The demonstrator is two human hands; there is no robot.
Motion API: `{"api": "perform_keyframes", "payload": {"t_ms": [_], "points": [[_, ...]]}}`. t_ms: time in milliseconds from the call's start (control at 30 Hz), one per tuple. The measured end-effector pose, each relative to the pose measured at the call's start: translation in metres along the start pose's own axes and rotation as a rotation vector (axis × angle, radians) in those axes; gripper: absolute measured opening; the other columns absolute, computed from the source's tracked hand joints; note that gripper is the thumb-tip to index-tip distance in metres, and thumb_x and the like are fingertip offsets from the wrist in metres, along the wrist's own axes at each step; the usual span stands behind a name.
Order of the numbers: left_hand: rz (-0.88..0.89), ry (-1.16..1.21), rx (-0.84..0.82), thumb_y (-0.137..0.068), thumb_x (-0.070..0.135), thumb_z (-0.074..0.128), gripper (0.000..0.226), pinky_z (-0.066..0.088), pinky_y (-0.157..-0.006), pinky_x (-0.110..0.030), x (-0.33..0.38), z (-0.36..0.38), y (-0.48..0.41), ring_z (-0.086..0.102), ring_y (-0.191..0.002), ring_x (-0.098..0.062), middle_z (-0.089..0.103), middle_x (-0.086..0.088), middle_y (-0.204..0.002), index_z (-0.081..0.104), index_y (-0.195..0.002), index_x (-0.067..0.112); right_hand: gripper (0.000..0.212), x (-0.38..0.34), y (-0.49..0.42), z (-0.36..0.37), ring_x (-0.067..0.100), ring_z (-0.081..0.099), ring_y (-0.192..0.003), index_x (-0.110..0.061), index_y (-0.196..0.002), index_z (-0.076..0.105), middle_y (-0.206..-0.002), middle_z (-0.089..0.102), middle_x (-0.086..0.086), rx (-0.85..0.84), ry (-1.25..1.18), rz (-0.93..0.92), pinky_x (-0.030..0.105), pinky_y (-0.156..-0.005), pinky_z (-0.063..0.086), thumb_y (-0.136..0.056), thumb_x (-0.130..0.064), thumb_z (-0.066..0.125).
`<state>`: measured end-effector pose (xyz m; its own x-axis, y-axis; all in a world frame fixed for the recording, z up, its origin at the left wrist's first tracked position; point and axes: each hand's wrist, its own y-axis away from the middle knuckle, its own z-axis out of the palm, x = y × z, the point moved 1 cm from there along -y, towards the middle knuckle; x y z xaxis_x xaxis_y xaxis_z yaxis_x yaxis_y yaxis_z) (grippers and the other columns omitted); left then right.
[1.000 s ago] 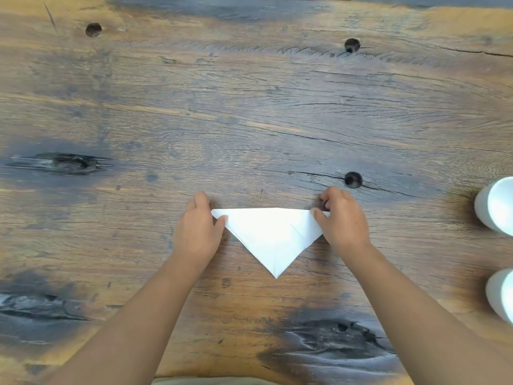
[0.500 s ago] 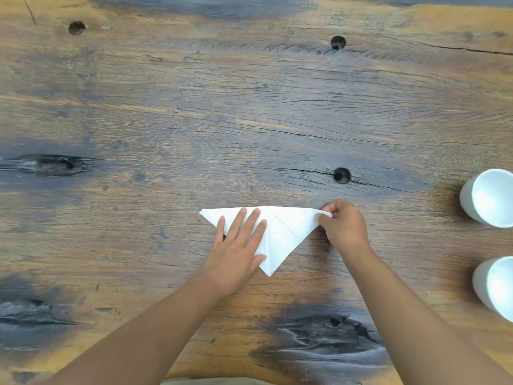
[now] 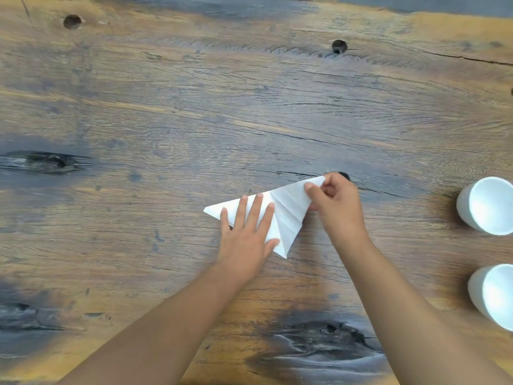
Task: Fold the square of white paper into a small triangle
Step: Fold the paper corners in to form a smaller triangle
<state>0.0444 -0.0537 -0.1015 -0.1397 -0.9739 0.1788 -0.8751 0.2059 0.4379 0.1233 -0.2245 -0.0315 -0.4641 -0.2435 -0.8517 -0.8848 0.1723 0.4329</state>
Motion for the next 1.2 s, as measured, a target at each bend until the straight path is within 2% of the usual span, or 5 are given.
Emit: {"api": "perform_keyframes", "payload": {"t_ms": [500,667,900,1067,1200], "points": [[-0.020,0.086,0.075,-0.101,0.050,0.032,0.068,0.006,-0.121,-0.061,-0.086,0.001,0.051,-0.005,-0.154,-0.019,-0.003,0.006,-0.167,0.009,-0.159,0.023,0.022,0.011,0.036,0.103,0.002,0.055,-0.064,-0.027,-0.073,0.053,-0.066,0.059,-0.014,-0.109,0.304,-0.205,0.014,-0.062,0.041,-0.089,-0.024,0.068],[0.019,0.080,0.101,-0.101,0.042,0.036,0.065,0.010,-0.122,-0.058,-0.094,0.005,0.055,0.002,-0.154,-0.019,0.004,0.004,-0.167,0.016,-0.159,0.017,0.018,0.017,0.035,0.121,0.003,0.057,-0.067,-0.025,-0.078,0.055,-0.072,0.062,-0.013,-0.107,0.353,-0.167,0.024,-0.067,0.045,-0.089,-0.024,0.069],[0.004,0.049,0.080,-0.101,0.039,0.036,0.063,0.013,-0.121,-0.059,-0.090,0.003,0.055,0.003,-0.154,-0.021,0.006,0.000,-0.167,0.019,-0.158,0.015,0.021,0.018,0.041,0.124,0.007,0.060,-0.097,-0.019,-0.113,0.067,-0.112,0.067,-0.006,-0.391,0.518,-0.137,0.023,-0.086,0.047,-0.091,-0.019,0.066],[-0.065,0.010,0.016,-0.101,0.043,0.021,0.065,0.011,-0.121,-0.060,-0.082,0.006,0.065,-0.002,-0.154,-0.025,-0.001,-0.003,-0.168,0.014,-0.158,0.014,0.029,0.022,0.052,0.100,0.016,0.059,-0.112,-0.013,-0.121,0.065,-0.122,0.064,-0.001,-0.328,0.603,-0.222,0.026,-0.096,0.046,-0.094,-0.011,0.057],[-0.128,0.009,0.012,-0.099,0.045,0.022,0.065,0.023,-0.116,-0.065,-0.066,0.007,0.079,0.016,-0.152,-0.033,0.025,-0.015,-0.163,0.034,-0.152,0.008,0.038,0.032,0.064,0.074,0.026,0.050,-0.128,-0.007,-0.129,0.061,-0.138,0.055,0.007,-0.334,0.855,-0.383,0.038,-0.106,0.044,-0.092,-0.007,0.057]]}}
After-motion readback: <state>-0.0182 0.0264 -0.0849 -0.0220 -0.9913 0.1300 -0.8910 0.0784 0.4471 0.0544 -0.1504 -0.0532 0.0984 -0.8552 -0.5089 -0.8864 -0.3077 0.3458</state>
